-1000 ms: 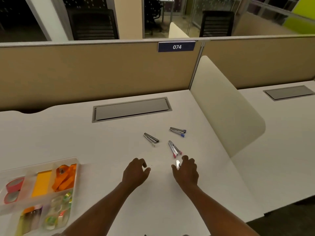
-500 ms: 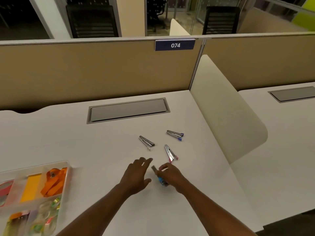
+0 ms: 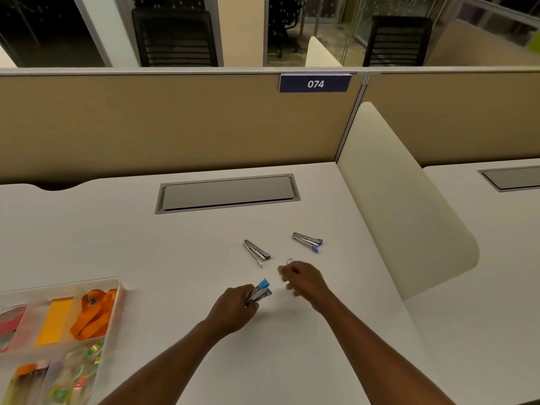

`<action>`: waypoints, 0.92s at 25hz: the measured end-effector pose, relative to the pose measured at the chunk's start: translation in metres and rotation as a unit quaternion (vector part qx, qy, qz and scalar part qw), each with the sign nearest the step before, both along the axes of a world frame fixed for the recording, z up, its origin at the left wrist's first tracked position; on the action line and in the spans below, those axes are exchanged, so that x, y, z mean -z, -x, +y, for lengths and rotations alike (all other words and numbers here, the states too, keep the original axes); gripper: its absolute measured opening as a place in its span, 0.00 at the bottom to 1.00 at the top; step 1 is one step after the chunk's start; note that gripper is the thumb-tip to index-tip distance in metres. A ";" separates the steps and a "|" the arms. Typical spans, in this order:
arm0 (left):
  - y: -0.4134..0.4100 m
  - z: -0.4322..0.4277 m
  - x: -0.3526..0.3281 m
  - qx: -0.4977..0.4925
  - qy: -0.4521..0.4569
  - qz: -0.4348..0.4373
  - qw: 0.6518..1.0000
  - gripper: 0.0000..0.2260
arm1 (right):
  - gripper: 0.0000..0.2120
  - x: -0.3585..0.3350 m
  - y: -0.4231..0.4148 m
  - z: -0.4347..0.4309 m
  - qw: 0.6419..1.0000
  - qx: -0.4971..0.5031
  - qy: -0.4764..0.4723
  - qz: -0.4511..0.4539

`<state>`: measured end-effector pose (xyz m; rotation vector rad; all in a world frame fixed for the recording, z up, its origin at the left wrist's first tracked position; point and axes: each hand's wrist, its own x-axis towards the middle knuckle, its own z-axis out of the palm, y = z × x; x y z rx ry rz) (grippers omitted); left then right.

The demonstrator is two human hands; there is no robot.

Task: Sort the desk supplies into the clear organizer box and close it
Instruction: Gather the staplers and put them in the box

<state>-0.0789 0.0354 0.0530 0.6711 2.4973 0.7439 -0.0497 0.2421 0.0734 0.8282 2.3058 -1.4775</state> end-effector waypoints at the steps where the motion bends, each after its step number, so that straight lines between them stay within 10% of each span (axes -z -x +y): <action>1: 0.001 -0.002 0.001 -0.016 -0.007 -0.012 1.000 0.08 | 0.16 0.006 0.001 0.007 0.992 0.012 -0.122 -0.004; 4: -0.001 -0.008 0.003 -0.077 -0.026 -0.052 0.995 0.12 | 0.25 0.025 -0.005 0.014 0.945 -0.035 -0.320 -0.063; 10: -0.003 -0.020 -0.005 -0.166 -0.107 -0.159 0.967 0.14 | 0.17 0.050 -0.008 -0.001 0.913 -0.071 -0.395 -0.077; 23: -0.022 -0.054 -0.015 -0.235 -0.226 -0.253 0.911 0.22 | 0.09 0.031 -0.034 -0.043 0.983 0.071 0.054 0.160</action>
